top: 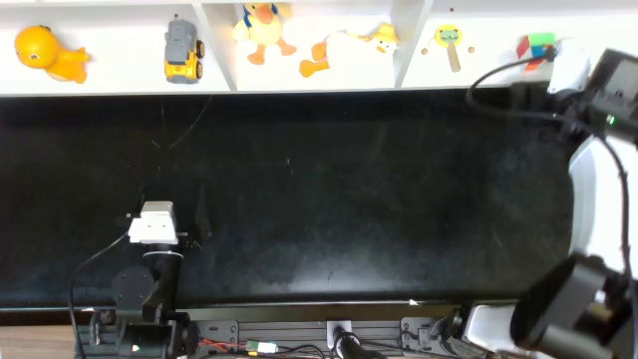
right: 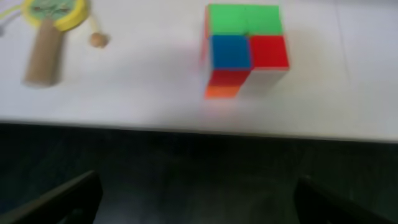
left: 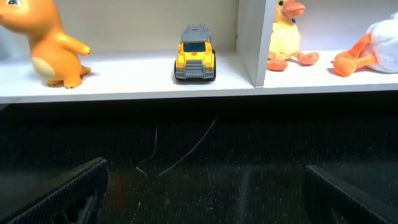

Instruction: Store Toys

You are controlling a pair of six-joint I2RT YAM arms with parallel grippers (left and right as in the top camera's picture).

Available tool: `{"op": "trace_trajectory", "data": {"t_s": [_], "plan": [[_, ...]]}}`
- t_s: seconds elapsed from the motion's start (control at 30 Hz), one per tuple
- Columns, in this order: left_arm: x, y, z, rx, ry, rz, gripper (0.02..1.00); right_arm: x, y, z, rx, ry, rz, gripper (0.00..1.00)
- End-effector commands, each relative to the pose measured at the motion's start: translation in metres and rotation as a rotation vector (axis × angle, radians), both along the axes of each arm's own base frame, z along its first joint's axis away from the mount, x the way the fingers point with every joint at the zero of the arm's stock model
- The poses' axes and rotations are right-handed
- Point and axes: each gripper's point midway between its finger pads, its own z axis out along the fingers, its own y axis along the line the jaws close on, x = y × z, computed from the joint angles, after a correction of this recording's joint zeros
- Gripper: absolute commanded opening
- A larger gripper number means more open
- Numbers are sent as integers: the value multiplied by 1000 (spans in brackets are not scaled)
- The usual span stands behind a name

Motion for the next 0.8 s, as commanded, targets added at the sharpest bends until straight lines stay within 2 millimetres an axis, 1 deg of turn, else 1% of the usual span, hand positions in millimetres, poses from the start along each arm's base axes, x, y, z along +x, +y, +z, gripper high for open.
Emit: {"op": "trace_trajectory", "data": {"t_s": [0.03,0.13,0.2,0.33,0.4,0.43,0.53,0.6,0.63,0.67,0.8], "plan": [[0,2,0,15,-7,6,996,-28,40,8,-17,-58,58,996],[0,2,0,15,-7,6,998,-37,67,7,-39,-124,118,998],[0,2,0,15,-7,6,998,-41,90,6,-71,-170,163,996],[0,2,0,15,-7,6,998,-43,122,7,-115,-239,158,996],[0,2,0,15,-7,6,998,-47,139,9,-103,-275,162,996],[0,2,0,15,-7,6,998,-55,157,11,-53,-325,163,996],[0,2,0,15,-7,6,998,-69,166,12,20,-403,142,996],[0,2,0,15,-7,6,998,-83,164,14,51,-475,120,996],[0,2,0,15,-7,6,998,-96,163,13,52,-520,120,996],[0,2,0,15,-7,6,998,-105,162,11,53,-540,120,996],[0,2,0,15,-7,6,998,-128,160,9,54,-606,120,996]]}}
